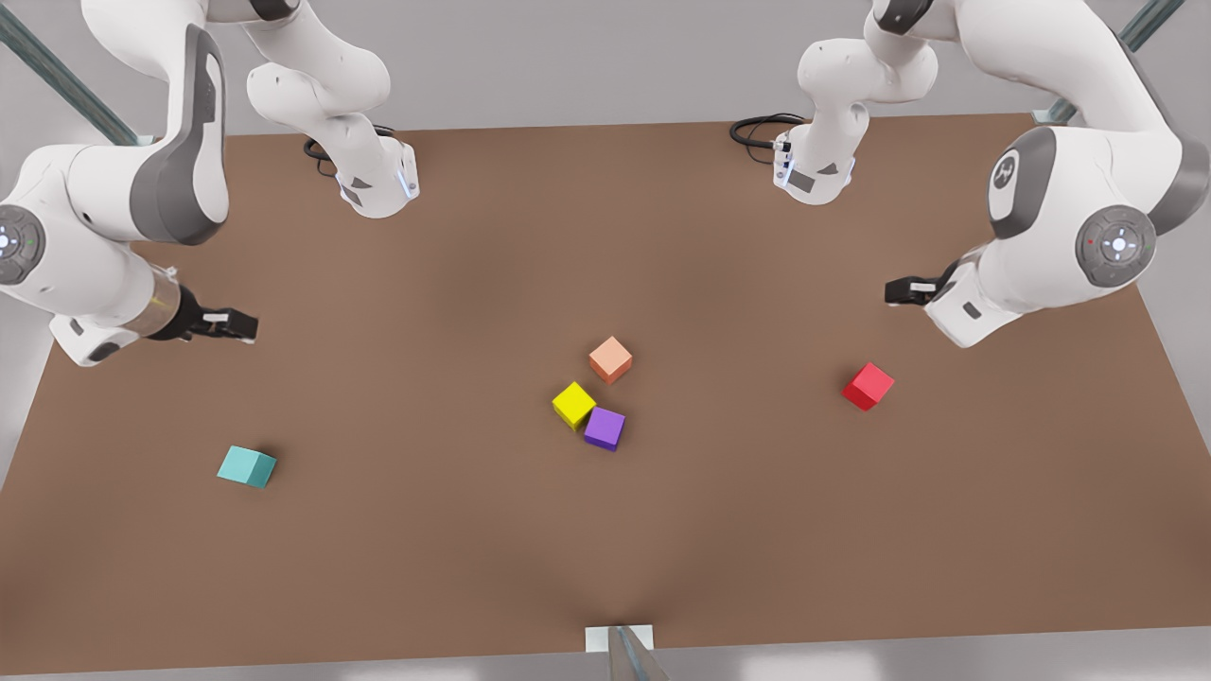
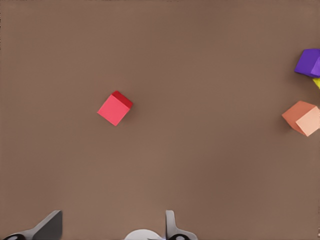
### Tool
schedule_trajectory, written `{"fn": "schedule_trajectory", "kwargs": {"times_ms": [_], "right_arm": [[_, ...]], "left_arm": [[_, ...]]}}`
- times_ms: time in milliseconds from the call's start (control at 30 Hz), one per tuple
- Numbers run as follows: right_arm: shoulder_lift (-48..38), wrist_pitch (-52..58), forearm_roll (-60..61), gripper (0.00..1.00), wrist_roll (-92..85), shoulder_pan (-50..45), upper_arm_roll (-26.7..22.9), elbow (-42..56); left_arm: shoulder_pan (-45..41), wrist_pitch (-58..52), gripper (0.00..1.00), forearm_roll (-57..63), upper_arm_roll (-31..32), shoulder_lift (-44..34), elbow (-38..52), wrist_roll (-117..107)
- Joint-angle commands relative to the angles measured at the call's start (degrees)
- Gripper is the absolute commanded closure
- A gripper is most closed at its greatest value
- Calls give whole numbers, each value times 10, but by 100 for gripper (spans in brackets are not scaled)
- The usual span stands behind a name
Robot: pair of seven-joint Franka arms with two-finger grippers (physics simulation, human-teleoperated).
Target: Pick up red wooden cube and pass to hand red wooden cube and place in blue wooden cube
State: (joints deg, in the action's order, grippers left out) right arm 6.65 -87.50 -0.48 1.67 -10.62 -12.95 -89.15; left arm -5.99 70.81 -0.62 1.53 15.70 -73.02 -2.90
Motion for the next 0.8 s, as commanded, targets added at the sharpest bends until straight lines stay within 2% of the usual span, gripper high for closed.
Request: {"fn": "schedule_trajectory", "kwargs": {"times_ms": [0,100,200,233,267,400,500,767], "right_arm": [[-1,-41,8,0,-1,1,-1,0],[0,-41,8,0,5,2,-1,2],[0,-41,9,0,-1,2,-1,1],[1,-41,9,0,-1,2,-1,1],[1,-41,9,0,-1,2,-1,1],[1,-40,9,0,-4,2,-1,1],[2,-39,9,0,-4,2,-1,0],[5,-38,8,0,-4,1,-1,0]], "left_arm": [[1,21,0,-3,0,-1,-1,-49],[10,56,0,1,-5,6,-44,-141],[12,356,0,-40,-68,25,-246,-317],[12,445,0,-49,-70,31,-300,-356],[16,478,0,-49,-70,43,-322,-371],[39,561,0,-66,-70,67,-375,-395],[41,565,0,-67,-70,67,-396,-477],[41,568,0,-72,-70,76,-409,-510]]}}
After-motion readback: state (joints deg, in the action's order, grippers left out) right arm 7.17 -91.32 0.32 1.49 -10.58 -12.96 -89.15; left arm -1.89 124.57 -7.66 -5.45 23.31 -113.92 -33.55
